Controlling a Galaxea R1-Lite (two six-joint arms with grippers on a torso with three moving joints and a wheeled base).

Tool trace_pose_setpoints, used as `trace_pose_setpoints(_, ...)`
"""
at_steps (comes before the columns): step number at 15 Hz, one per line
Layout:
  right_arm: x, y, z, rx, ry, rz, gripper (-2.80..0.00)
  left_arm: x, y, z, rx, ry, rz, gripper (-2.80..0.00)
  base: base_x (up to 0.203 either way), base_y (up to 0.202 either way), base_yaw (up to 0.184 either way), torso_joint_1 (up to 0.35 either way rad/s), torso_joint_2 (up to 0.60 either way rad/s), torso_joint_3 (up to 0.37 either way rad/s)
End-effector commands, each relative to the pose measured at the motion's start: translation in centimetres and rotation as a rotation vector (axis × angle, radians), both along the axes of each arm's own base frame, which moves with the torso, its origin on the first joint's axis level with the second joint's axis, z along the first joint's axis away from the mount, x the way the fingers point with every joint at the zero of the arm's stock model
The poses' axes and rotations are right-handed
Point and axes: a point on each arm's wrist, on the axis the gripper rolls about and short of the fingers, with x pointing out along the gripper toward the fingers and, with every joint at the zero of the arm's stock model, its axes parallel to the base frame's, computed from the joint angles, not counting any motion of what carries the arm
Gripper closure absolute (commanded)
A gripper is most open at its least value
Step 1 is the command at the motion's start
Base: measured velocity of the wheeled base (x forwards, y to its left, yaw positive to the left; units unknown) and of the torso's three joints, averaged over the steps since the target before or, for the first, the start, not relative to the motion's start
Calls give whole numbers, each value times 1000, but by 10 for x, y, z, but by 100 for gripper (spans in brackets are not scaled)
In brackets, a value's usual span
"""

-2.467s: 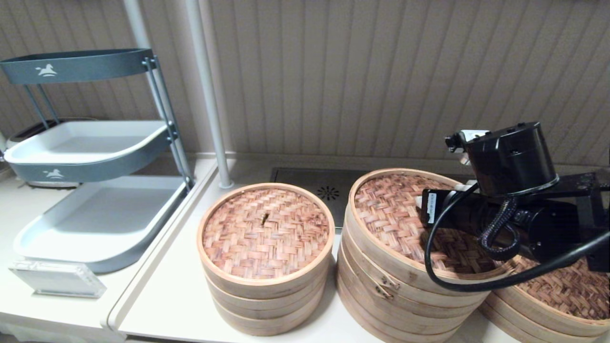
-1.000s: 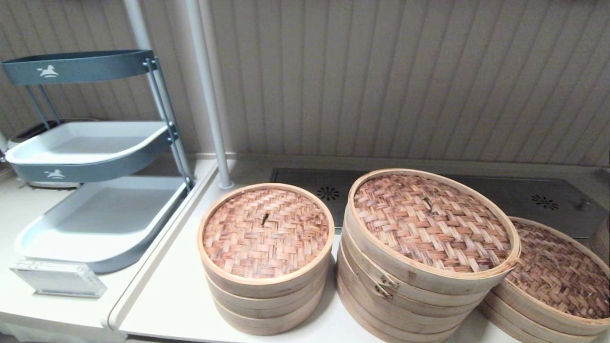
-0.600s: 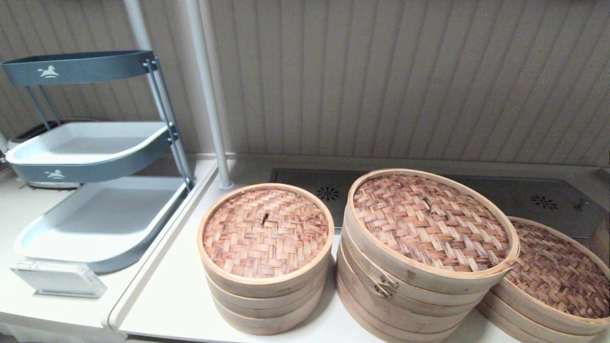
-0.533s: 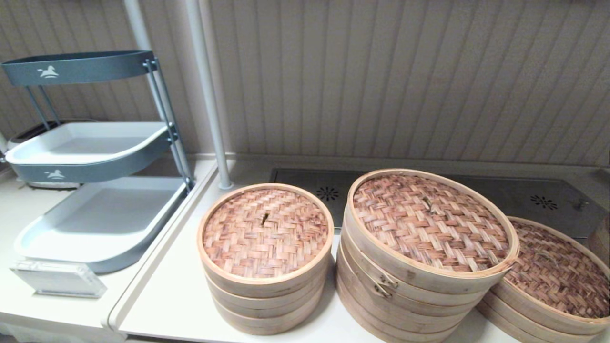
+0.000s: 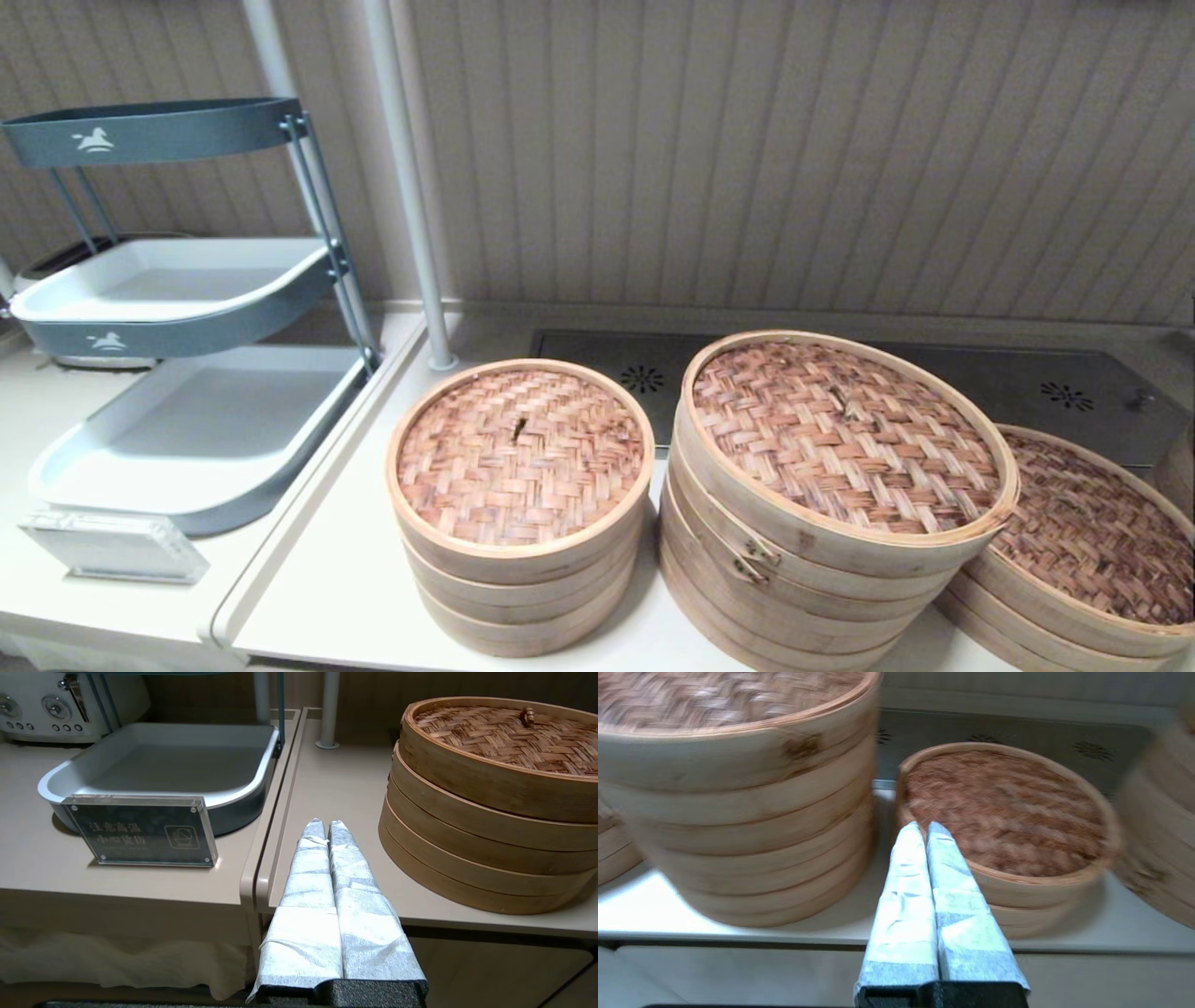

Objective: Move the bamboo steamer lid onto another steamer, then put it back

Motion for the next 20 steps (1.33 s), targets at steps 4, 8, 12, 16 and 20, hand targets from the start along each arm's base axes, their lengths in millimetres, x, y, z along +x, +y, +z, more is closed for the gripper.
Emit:
trace_pose_setpoints(4, -7, 2, -53, -54, 3, 88, 0, 2, 0, -7, 0, 21, 0, 0, 0, 0, 0, 0, 0, 0)
trace_pose_setpoints(8, -11, 2, -57, -53, -27, 97, 0, 2, 0, -7, 0, 22, 1, 0, 0, 0, 0, 0, 0, 0)
trace_pose_setpoints(12, -11, 2, -58, -6, -31, 91, 0, 2, 0, -7, 0, 22, 0, 0, 0, 0, 0, 0, 0, 0)
trace_pose_setpoints(16, -11, 2, -58, 3, -29, 85, 0, 2, 0, -7, 0, 22, 2, 0, 0, 0, 0, 0, 0, 0)
trace_pose_setpoints(20, -11, 2, -58, 0, -31, 86, 0, 2, 0, -7, 0, 22, 1, 0, 0, 0, 0, 0, 0, 0)
